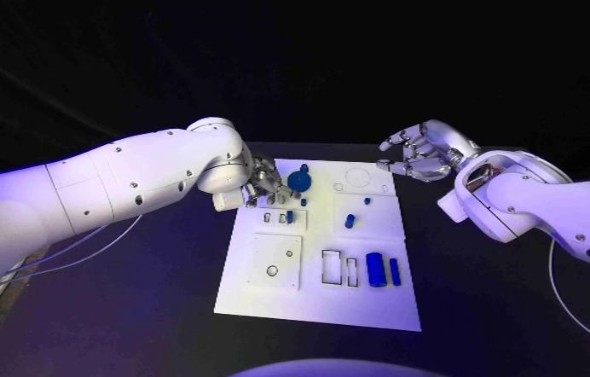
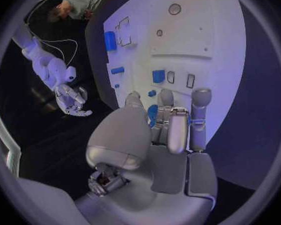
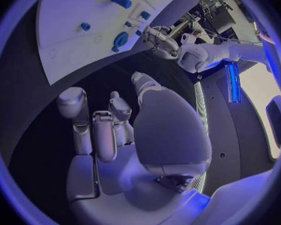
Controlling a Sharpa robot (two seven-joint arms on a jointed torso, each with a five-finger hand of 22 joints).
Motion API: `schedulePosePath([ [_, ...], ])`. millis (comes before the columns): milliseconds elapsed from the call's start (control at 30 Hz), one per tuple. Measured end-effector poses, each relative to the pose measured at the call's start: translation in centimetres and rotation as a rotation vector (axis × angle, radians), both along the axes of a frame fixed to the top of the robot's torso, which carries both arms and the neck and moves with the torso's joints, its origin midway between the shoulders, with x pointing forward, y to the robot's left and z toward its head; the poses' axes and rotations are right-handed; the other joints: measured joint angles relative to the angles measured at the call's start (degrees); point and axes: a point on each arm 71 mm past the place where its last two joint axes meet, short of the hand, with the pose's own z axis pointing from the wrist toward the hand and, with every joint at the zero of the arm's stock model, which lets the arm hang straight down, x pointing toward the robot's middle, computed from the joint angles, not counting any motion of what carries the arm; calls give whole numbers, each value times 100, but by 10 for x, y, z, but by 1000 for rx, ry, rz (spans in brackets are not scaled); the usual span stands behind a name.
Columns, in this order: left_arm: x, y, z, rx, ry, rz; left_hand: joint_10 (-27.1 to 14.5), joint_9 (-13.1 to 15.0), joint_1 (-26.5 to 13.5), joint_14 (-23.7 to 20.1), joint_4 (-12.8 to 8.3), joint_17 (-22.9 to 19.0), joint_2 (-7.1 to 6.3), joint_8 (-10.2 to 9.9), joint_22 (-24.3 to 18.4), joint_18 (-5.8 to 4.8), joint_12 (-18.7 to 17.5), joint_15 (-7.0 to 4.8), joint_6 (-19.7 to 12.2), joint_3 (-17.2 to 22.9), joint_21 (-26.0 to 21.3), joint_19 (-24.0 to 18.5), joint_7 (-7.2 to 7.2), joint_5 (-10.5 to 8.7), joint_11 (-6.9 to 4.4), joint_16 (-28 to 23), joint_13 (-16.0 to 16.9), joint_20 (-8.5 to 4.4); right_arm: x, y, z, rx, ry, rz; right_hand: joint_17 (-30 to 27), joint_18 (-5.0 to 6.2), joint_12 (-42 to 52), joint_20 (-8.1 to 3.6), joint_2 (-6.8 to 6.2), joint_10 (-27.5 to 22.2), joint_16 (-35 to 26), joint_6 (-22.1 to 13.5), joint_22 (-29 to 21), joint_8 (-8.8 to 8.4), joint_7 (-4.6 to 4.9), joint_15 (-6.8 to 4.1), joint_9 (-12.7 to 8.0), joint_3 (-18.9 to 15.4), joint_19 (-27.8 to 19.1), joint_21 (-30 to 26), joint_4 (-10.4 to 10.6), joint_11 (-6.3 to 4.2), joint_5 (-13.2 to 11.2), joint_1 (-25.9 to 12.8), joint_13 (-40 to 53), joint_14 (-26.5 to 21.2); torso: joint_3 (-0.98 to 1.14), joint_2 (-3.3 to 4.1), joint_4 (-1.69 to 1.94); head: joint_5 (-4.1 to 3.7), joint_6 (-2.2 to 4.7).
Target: Assemble the parts on the task board
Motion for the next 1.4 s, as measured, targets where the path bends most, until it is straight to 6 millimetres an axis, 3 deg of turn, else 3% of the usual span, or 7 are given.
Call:
schedulePosePath([
  [133, -1, -3, -1, 24, 2, -19, 222, 27, -343, 20, 6, 0, -7, 223, 377, 0, 259, -20, 139, -6, 266, 264, -73, -1, -70, 134, 72, -23, 0, -1, 0, 2, 3, -3, 0, 0, 0, 0, 0, 23, 0, 0, 8, 0, 0, 0, 5, 0, 0, 0, 0, -12, 33, 0, 0, 0, -3, 0, 1, 0, -9],
  [433, -3, -4, -2, 81, -5, -63, 1130, 9, -881, 28, 6, -1, 333, 438, 1409, -266, 1052, -198, 492, -6, 1002, 1021, -305, 1611, -285, 419, 798, -212, 0, -2, -2, 4, 9, -8, 0, -1, 3, -21, -23, 58, 0, 0, 9, 22, 0, 0, 20, 0, 22, 0, 0, -18, 116, -23, 0, 0, -8, 1, -7, 15, -30],
  [733, -4, -3, -4, 117, 9, -95, 1313, 5, -1434, 20, 6, -1, 253, 467, 1684, -268, 1261, -269, 583, -6, 1151, 1140, -353, 2461, -345, 419, 983, -267, 1, -3, -3, 3, 14, -13, 0, 0, 32, -24, -23, 63, 0, 0, 17, 44, 0, 0, 30, 0, 31, 0, 0, -22, 179, -23, 13, 0, -4, 4, -10, 8, -43],
  [833, -5, -3, -4, 126, 16, -107, 1346, 21, -1540, 20, 6, -1, 168, 492, 1733, -268, 1302, -269, 622, -6, 1166, 1160, -351, 2386, -338, 419, 1020, -287, 1, -3, -4, 3, 16, -15, 0, -1, 45, -19, -23, 79, 0, 0, 51, 44, 0, 0, 33, 0, 65, 0, -1, -38, 201, -23, 21, 0, -1, 4, -14, -1, -45],
  [1000, -6, -3, -5, 138, 28, -123, 1386, 88, -1639, 20, 6, -2, 113, 567, 1822, -268, 1364, -269, 665, -5, 1190, 1193, -354, 1346, -334, 418, 1044, -297, 1, -3, -4, 3, 19, -16, 0, -1, 45, -19, -23, 79, 0, 0, 57, 44, 0, 0, 36, 0, 65, 0, -1, -38, 215, -23, 21, 0, -1, 4, -15, -13, -54],
  [1167, -7, -5, -6, 148, 39, -136, 1393, 99, -1639, 19, 6, -2, 113, 570, 1846, -268, 1365, -268, 665, -6, 1190, 1201, -354, 707, -327, 418, 1017, -289, 1, -4, -5, 3, 21, -18, 0, -1, 44, -19, -23, 79, 0, 0, 60, 44, 0, 0, 39, 9, 64, 0, 8, -38, 235, -23, 21, 0, -1, 3, -10, -16, -69],
  [1400, -6, -5, -9, 162, 46, -137, 1322, 81, -1330, 19, 6, -2, 213, 508, 1825, -268, 1365, -268, 601, -5, 1158, 1177, -291, 541, -311, 418, 889, -265, 1, -4, -6, 4, 24, -20, 0, -1, 44, -20, -22, 79, 0, 0, 55, 44, 0, 0, 39, 17, 64, 0, 15, -38, 234, -23, 11, 0, -10, 5, -6, -16, -81],
])
